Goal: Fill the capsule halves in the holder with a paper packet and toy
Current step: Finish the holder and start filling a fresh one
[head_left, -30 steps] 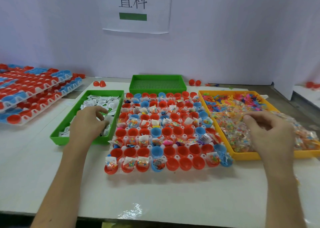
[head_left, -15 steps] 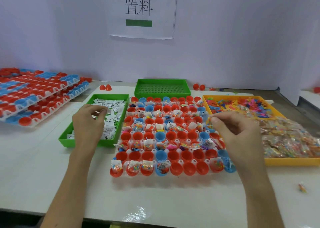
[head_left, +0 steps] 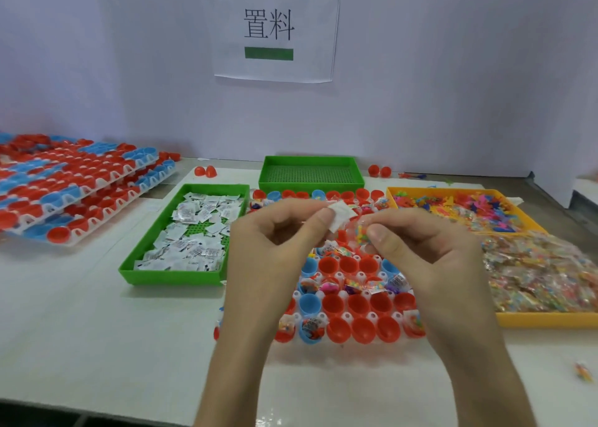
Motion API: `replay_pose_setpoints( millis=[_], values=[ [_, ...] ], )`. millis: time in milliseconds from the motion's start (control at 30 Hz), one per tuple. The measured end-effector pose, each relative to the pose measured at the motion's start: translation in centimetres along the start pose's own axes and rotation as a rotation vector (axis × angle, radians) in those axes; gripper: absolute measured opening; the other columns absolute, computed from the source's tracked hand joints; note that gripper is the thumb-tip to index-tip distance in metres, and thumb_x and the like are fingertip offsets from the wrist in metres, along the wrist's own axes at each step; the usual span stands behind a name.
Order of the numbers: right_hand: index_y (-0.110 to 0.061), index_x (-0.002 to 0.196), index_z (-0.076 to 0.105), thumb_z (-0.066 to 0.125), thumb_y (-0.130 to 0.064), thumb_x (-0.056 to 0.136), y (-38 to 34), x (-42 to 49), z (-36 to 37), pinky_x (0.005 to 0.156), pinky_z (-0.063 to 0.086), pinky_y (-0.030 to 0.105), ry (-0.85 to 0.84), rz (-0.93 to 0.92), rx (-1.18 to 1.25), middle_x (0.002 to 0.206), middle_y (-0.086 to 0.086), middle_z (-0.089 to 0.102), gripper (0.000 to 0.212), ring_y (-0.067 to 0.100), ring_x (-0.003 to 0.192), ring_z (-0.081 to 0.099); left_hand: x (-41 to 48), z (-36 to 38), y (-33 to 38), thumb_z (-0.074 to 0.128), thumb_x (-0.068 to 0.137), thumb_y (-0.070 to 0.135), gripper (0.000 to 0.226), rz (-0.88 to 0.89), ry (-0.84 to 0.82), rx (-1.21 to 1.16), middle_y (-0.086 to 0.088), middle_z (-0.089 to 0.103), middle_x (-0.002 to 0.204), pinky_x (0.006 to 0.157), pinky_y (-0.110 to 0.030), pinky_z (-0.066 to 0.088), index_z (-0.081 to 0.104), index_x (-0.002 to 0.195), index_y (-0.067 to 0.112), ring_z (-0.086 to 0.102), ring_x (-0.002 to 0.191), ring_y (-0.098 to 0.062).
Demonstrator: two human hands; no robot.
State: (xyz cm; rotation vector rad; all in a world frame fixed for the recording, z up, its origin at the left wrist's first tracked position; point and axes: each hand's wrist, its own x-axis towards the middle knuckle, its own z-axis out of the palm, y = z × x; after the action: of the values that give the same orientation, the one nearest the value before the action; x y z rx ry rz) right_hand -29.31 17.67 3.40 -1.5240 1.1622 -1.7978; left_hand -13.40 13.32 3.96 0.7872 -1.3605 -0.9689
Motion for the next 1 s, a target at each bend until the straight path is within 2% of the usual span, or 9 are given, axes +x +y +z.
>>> replay_pose_setpoints(
  millis=[167,333,500,600,667,767,867,933,1000],
  values=[
    [-0.017,0.089,0.078,0.074,-0.013,0.080,0.0,-0.3,-0.1,0.073,0.054,0.015,-0.021,-0.006,-0.026,0.085,-0.004,0.077,0.011,0.009,0.084,0.073,-1.1,0.6,0.0,0.072,0.087,0.010,0.015,-0.033,-0.092,-0.005,-0.001,0.076,0.071,0.065,-0.017,0.055,0.080,0.084,0.022,0.073,0.067,-0.011],
    [-0.020,0.088,0.075,0.077,-0.002,0.081,0.6,-0.1,-0.2,0.072,0.057,0.022,-0.014,-0.042,-0.085,0.082,-0.003,0.076,0.020,0.015,0.080,0.073,-1.7,0.9,-0.1,0.068,0.086,0.033,0.015,-0.071,-0.188,-0.014,-0.001,0.076,0.075,0.070,-0.018,0.056,0.081,0.089,0.026,0.073,0.074,-0.012],
    [-0.027,0.090,0.075,0.076,-0.017,0.087,1.1,0.5,-0.6,0.070,0.056,0.022,0.003,-0.052,-0.182,0.081,-0.004,0.074,0.010,0.015,0.078,0.071,-1.6,0.9,-0.7,0.079,0.078,0.015,0.013,-0.112,-0.149,0.035,0.001,0.076,0.075,0.064,-0.014,0.054,0.080,0.086,0.025,0.073,0.070,-0.010],
    [-0.032,0.088,0.073,0.068,-0.023,0.093,3.2,3.1,-3.3,0.065,0.051,0.013,0.151,0.063,-0.352,0.081,-0.015,0.072,0.010,0.004,0.075,0.068,-1.3,0.7,-0.9,0.081,0.078,0.013,0.010,-0.151,-0.123,0.017,-0.002,0.076,0.075,0.062,-0.016,0.055,0.080,0.084,0.021,0.073,0.069,-0.016],
    [-0.031,0.088,0.072,0.066,-0.022,0.095,5.3,6.0,-5.8,0.060,0.045,0.010,0.158,0.205,-0.575,0.087,-0.018,0.072,0.013,0.000,0.077,0.064,-1.1,0.2,-1.0,0.080,0.079,0.012,0.011,-0.144,-0.130,0.030,-0.002,0.076,0.077,0.062,-0.018,0.056,0.080,0.084,0.022,0.073,0.071,-0.019],
    [-0.017,0.108,0.074,0.066,-0.017,0.094,8.9,10.3,-8.8,0.072,0.048,0.025,0.050,0.421,-0.919,0.113,0.003,0.072,0.016,0.013,0.092,0.062,-1.0,-0.3,-1.1,0.080,0.079,0.009,0.009,-0.124,-0.119,0.026,-0.002,0.076,0.079,0.065,-0.015,0.054,0.079,0.082,0.018,0.072,0.073,-0.014],
    [-0.013,0.119,0.071,0.072,-0.019,0.090,11.7,12.4,-10.0,0.090,0.049,0.035,-0.107,0.554,-1.140,0.125,0.010,0.068,0.030,0.026,0.110,0.063,-0.8,-0.4,-1.0,0.080,0.079,0.009,0.007,-0.110,-0.113,0.018,-0.003,0.076,0.079,0.067,-0.015,0.053,0.079,0.081,0.015,0.071,0.074,-0.013],
    [-0.013,0.115,0.073,0.077,-0.020,0.087,12.7,12.6,-10.3,0.086,0.048,0.034,-0.088,0.570,-1.165,0.124,0.010,0.068,0.030,0.025,0.106,0.064,-0.7,-0.3,-0.7,0.080,0.079,0.010,0.007,-0.102,-0.108,0.007,-0.002,0.076,0.077,0.066,-0.015,0.053,0.079,0.080,0.017,0.071,0.072,-0.010],
    [-0.015,0.101,0.077,0.078,-0.021,0.085,13.1,12.5,-10.6,0.080,0.048,0.032,-0.002,0.540,-1.146,0.115,0.007,0.072,0.018,0.020,0.092,0.062,-0.6,-0.3,-0.4,0.079,0.079,0.012,0.006,-0.089,-0.107,0.002,0.001,0.075,0.074,0.064,-0.013,0.052,0.079,0.080,0.018,0.070,0.069,-0.007]
  ],
)
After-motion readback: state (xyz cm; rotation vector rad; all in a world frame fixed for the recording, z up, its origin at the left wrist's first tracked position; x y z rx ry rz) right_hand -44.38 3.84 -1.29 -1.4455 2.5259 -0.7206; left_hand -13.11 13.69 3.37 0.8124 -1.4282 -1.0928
